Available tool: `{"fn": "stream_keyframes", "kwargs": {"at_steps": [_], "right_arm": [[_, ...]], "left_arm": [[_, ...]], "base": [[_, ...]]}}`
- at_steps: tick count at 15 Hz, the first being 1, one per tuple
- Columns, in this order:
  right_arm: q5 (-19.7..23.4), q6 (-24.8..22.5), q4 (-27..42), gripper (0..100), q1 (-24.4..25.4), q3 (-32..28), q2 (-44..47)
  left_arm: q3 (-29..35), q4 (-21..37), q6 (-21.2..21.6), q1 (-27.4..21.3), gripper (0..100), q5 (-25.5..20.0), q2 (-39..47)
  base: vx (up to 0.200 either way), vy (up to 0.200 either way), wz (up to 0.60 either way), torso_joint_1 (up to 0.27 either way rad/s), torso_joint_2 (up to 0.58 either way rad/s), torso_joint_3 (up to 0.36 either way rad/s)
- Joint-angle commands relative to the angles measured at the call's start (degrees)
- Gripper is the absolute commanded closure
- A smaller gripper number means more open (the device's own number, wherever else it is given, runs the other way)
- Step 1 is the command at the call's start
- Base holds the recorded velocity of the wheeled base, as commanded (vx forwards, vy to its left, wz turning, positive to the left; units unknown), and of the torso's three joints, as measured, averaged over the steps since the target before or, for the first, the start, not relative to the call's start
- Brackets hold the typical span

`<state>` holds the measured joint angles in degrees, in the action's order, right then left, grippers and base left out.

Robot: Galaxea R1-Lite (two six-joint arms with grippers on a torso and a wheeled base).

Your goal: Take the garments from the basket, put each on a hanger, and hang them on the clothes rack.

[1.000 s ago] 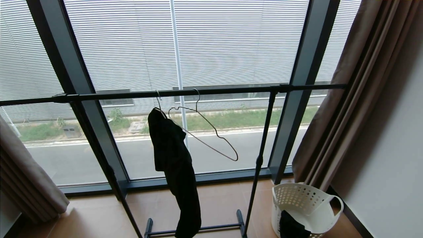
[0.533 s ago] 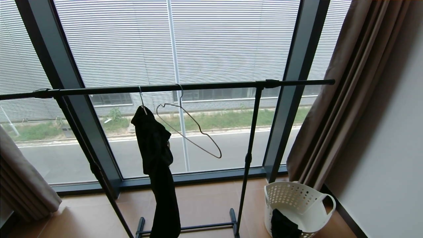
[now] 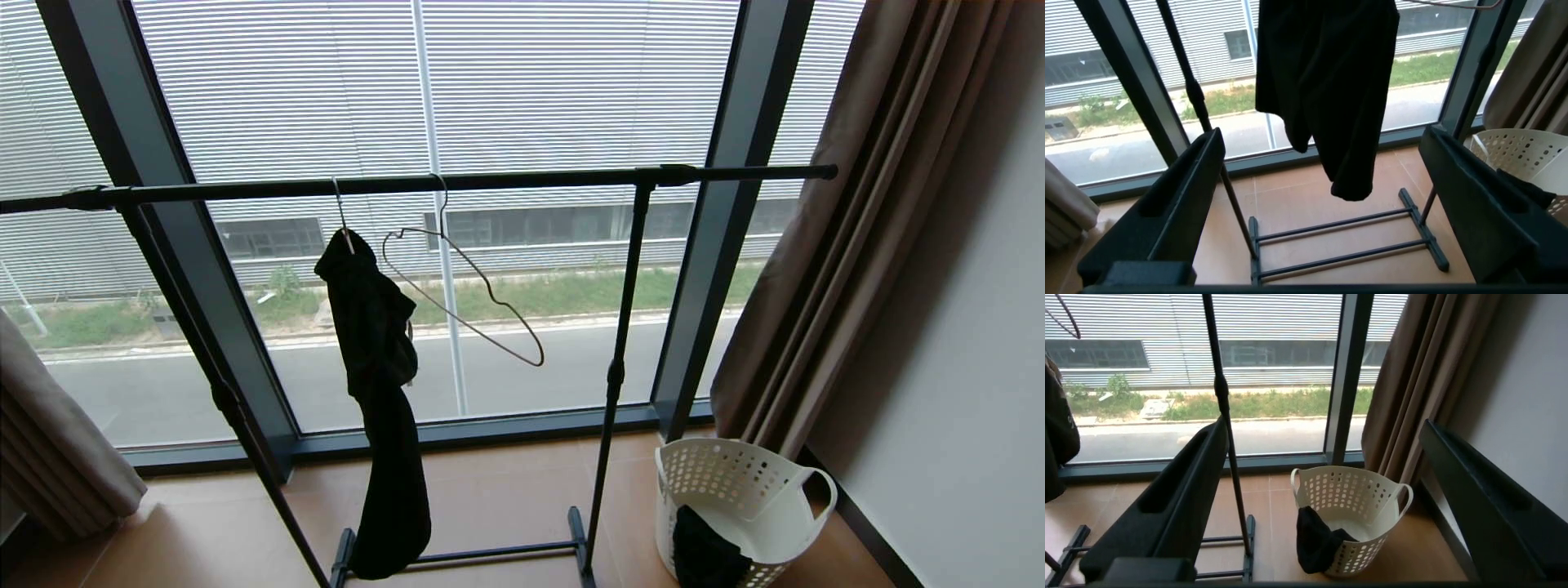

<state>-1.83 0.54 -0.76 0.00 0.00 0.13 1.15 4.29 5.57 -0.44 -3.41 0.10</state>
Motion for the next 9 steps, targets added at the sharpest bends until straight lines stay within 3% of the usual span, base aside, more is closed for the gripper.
{"fn": "stream_keyframes", "kwargs": {"at_steps": [1,9], "right_arm": [[0.0,0.0,0.0,0,0.0,0.0,0.0],[0.0,0.0,0.0,0,0.0,0.0,0.0]], "left_arm": [[0.0,0.0,0.0,0.0,0,-0.1,0.1],[0.1,0.0,-0.1,0.0,0,-0.4,0.1]], "base": [[0.0,0.0,0.0,-0.168,0.4,0.232],[0.0,0.0,0.0,-0.192,0.52,0.334]]}}
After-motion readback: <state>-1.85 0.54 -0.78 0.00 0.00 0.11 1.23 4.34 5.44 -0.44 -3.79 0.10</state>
